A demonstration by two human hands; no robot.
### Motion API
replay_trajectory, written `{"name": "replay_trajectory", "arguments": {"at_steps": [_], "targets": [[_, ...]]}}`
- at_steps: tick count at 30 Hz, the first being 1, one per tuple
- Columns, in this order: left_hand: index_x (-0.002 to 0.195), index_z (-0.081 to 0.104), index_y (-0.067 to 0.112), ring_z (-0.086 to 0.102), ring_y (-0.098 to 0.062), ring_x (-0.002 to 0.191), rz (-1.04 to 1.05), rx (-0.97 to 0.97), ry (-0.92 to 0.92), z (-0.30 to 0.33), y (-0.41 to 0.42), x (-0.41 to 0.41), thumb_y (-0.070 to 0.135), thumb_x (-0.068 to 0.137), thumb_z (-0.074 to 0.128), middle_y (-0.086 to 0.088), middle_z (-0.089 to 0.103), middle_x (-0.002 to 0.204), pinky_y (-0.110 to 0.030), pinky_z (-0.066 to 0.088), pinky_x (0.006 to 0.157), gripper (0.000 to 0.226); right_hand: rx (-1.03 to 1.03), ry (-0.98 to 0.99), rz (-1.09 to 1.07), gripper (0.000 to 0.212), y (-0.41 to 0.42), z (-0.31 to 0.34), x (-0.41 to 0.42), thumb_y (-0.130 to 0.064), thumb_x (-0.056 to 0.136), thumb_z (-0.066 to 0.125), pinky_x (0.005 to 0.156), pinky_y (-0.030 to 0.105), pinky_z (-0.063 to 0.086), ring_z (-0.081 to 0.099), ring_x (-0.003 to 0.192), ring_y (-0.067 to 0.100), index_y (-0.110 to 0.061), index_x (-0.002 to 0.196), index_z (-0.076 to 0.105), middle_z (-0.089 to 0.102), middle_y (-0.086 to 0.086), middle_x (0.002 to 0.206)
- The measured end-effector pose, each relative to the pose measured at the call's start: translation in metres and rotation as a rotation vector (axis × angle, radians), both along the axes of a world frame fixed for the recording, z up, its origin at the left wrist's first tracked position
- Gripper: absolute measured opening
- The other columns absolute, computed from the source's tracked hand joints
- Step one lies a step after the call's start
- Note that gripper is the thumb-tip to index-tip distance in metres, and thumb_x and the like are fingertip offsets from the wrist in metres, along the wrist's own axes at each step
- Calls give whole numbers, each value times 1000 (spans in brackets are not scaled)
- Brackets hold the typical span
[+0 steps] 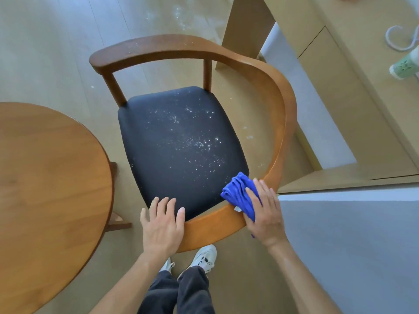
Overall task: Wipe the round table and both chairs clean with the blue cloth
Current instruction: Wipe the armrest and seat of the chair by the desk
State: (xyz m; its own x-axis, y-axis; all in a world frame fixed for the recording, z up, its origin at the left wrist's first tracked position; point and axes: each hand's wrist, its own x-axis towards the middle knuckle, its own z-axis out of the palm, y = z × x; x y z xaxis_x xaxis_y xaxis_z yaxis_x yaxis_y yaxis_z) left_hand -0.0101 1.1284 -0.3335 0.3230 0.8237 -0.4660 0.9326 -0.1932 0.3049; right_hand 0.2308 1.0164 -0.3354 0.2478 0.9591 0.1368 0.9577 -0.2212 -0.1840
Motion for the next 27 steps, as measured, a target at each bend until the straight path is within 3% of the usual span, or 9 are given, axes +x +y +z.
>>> {"name": "replay_trajectory", "arguments": {"at_steps": [4, 8, 13, 16, 18, 20, 23, 27], "targets": [[130, 59, 12, 40, -30, 136, -78, 59, 79, 0, -2, 2, 47, 90, 16, -9, 54, 138, -52, 28, 111, 68, 11, 56, -275, 45, 24, 1, 63, -12, 86, 65, 107, 52, 38, 39, 134, 38, 1, 128, 54, 42, 21, 145], [134, 54, 15, 39, -32, 136, -90, 72, 117, -4, -2, 1, 47, 91, 23, -11, 49, 144, -52, 31, 110, 62, 52, 95, -486, 44, 51, 3, 52, -12, 82, 68, 99, 47, 43, 50, 119, 35, -5, 124, 58, 50, 12, 139], [138, 50, 14, 37, -34, 137, -99, 69, 123, 3, -2, 4, 47, 91, 23, -13, 45, 146, -54, 30, 110, 63, 31, 85, -395, 37, 24, 7, -44, -29, 82, 65, 81, 44, 47, 55, 113, 31, -10, 114, 66, 57, 7, 133], [136, 52, 10, 40, -36, 135, -75, 71, 101, 5, -2, 4, 42, 89, 26, -16, 47, 144, -56, 34, 106, 63, 40, 170, -249, 38, 11, 4, -121, -40, 87, 58, 87, 39, 42, 53, 119, 26, -15, 115, 67, 56, 4, 135], [135, 53, 6, 42, -38, 133, -80, 72, 92, 7, -3, 3, 37, 85, 29, -18, 48, 142, -56, 36, 103, 63, 29, 191, -142, 38, 4, 1, -140, -37, 84, 64, 92, 38, 41, 53, 120, 25, -17, 117, 68, 57, 5, 135], [133, 55, 4, 45, -39, 130, -76, 89, 83, 7, -4, 4, 34, 81, 30, -19, 49, 141, -57, 37, 101, 64, 46, 128, -11, 37, 3, -1, -120, -29, 80, 71, 87, 38, 45, 56, 116, 26, -17, 115, 69, 59, 7, 132], [133, 55, 6, 44, -36, 131, -33, 103, 82, 6, -4, 6, 35, 81, 30, -17, 49, 141, -55, 35, 103, 65, 58, 34, 198, 39, 0, -3, -62, -13, 79, 64, 79, 38, 48, 57, 112, 28, -18, 117, 64, 60, 9, 130], [137, 51, 8, 40, -34, 134, -59, 135, 116, 2, -4, 5, 38, 84, 28, -16, 47, 144, -52, 31, 107, 65, 70, -51, 122, 36, 10, -2, 46, -22, 86, 64, 83, 44, 48, 53, 113, 32, -14, 121, 61, 59, 14, 131]]}}
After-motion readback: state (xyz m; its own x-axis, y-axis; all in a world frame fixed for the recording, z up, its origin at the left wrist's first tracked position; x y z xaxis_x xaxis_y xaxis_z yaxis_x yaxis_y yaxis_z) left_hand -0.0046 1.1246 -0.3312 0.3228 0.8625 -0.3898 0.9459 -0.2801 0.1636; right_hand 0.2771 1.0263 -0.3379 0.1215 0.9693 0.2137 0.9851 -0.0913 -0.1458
